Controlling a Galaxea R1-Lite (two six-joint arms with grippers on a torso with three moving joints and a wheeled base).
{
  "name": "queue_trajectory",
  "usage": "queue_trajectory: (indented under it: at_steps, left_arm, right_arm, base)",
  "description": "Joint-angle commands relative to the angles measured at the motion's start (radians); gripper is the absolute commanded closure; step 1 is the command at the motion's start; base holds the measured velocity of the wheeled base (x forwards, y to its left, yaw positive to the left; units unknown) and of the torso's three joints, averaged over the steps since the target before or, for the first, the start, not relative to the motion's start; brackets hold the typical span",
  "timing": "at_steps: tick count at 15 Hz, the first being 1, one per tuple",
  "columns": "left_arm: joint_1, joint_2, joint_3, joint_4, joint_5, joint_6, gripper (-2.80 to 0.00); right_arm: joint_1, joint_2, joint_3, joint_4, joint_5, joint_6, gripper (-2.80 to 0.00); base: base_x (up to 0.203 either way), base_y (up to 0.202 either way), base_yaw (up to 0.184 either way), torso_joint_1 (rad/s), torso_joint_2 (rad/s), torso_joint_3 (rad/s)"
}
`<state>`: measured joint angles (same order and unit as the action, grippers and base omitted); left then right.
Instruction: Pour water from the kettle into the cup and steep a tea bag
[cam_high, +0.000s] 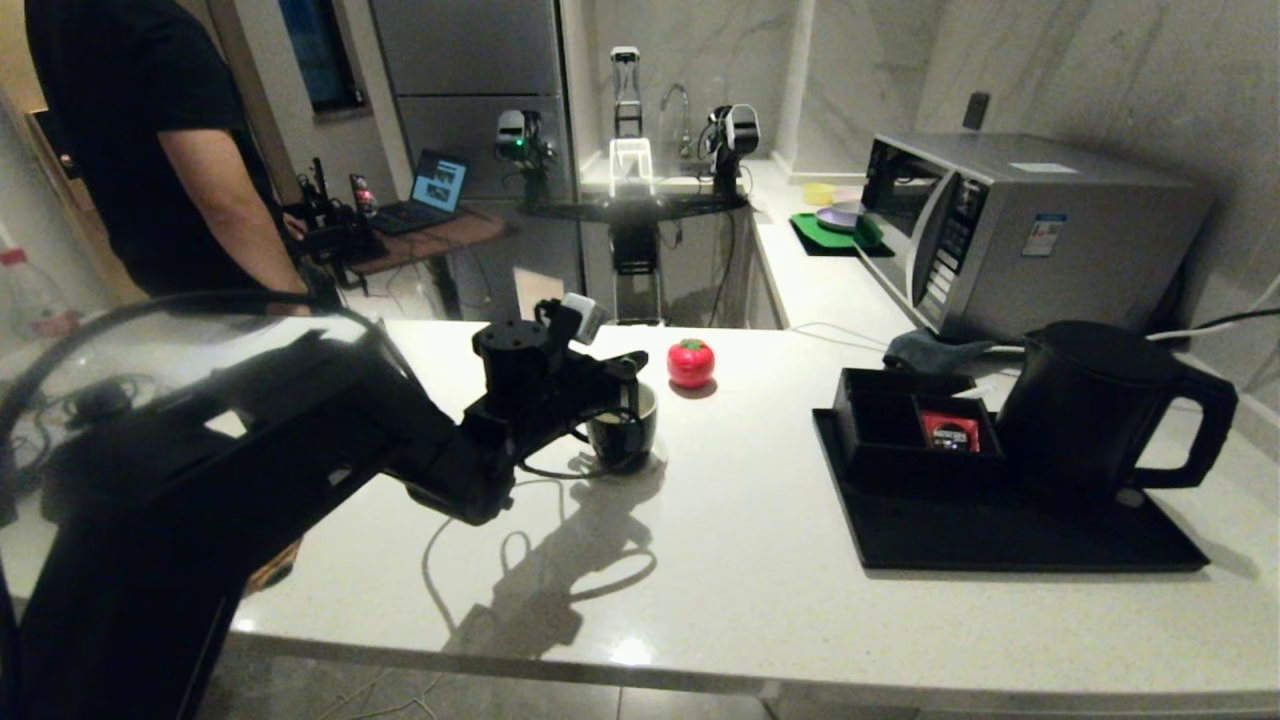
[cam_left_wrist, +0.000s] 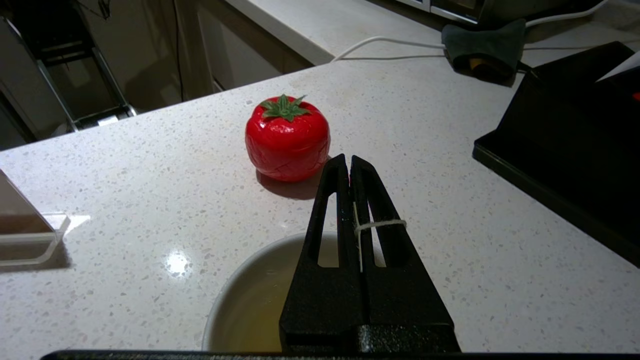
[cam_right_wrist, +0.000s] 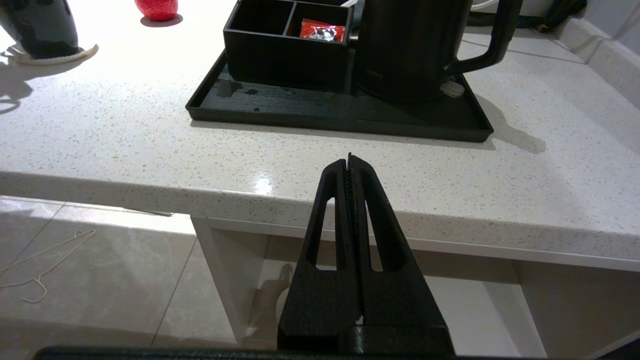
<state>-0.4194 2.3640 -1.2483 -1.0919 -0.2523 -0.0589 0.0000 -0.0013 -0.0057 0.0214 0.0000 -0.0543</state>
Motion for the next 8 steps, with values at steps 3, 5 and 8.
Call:
queue_trajectory:
  at_steps: [3,5,8]
  left_arm:
    - [0.000,-0.012,-0.002,-0.008,0.001,-0.001,0.00]
    - [0.006,-0.038,-0.003,-0.005,0.001,-0.001,0.00]
    - [0.007,-0.062,-0.010,0.004,0.001,-0.001,0.00]
  right_arm:
    - [0.000,0.001,0.001,0.000,0.000,-0.001,0.00]
    - [0.000,0.001,0.000,0.000,0.000,-0.001,0.00]
    - [0.000,0.001,0.000,0.000,0.000,-0.001,0.00]
  base:
    - [0.000,0.000,0.000,0.000,0.00,0.000]
    - [0.000,0.000,0.000,0.000,0.00,0.000]
    - [0.000,0.000,0.000,0.000,0.00,0.000]
